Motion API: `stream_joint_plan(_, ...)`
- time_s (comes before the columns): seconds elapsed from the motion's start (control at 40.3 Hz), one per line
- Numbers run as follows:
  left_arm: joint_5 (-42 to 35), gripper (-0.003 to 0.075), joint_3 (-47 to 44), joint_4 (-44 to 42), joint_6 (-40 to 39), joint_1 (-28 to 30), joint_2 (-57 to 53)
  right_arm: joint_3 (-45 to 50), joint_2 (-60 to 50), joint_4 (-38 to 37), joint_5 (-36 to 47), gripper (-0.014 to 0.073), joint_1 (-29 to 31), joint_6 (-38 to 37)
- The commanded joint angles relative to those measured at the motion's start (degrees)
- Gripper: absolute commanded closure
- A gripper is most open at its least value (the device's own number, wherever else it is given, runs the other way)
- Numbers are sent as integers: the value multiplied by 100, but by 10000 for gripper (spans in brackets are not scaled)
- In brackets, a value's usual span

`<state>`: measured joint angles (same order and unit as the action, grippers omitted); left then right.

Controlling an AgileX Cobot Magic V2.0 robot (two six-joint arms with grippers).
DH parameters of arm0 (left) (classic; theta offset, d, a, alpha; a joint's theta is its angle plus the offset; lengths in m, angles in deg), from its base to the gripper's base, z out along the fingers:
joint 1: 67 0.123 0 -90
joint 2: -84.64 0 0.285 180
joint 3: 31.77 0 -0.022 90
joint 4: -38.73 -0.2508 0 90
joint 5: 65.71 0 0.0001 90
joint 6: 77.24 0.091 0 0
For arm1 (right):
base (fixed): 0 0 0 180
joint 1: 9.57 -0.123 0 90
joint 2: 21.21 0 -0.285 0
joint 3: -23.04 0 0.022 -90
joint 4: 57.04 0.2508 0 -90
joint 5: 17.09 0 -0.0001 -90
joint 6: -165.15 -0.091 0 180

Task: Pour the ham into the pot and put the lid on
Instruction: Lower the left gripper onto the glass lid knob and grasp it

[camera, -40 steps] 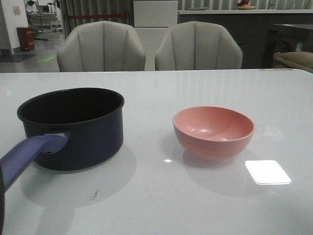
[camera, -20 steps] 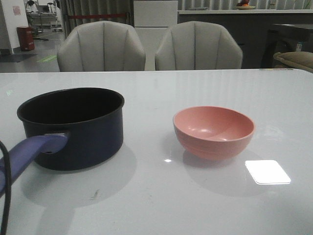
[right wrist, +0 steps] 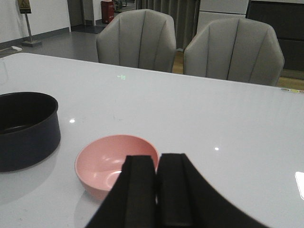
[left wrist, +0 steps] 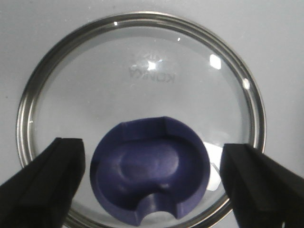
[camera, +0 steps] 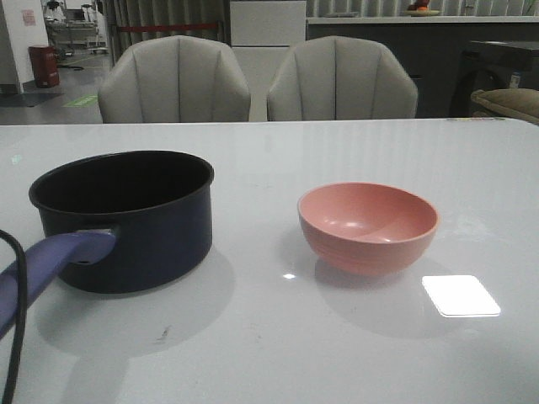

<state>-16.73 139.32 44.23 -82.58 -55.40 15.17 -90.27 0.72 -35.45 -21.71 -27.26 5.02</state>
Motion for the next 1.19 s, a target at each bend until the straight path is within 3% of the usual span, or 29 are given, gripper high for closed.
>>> stream_joint_plan(0.0, -111, 118, 214, 28, 1, 4, -80, -159, 44, -5, 461, 452, -5, 17)
stream_joint_plan(0.149, -114, 128, 318, 28, 1, 4, 73, -159, 44, -5, 461, 452, -5, 17)
stream_joint_plan(0.397, -66, 358, 392, 28, 1, 15, 146, -159, 44, -5, 461, 452, -5, 17)
stream_joint_plan(0.471, -28, 390, 392, 28, 1, 15, 146, -159, 44, -5, 461, 452, -5, 17)
stream_joint_plan(1.166, 384, 374, 401, 28, 170, 15, 98, -159, 44, -5, 461, 452, -5, 17)
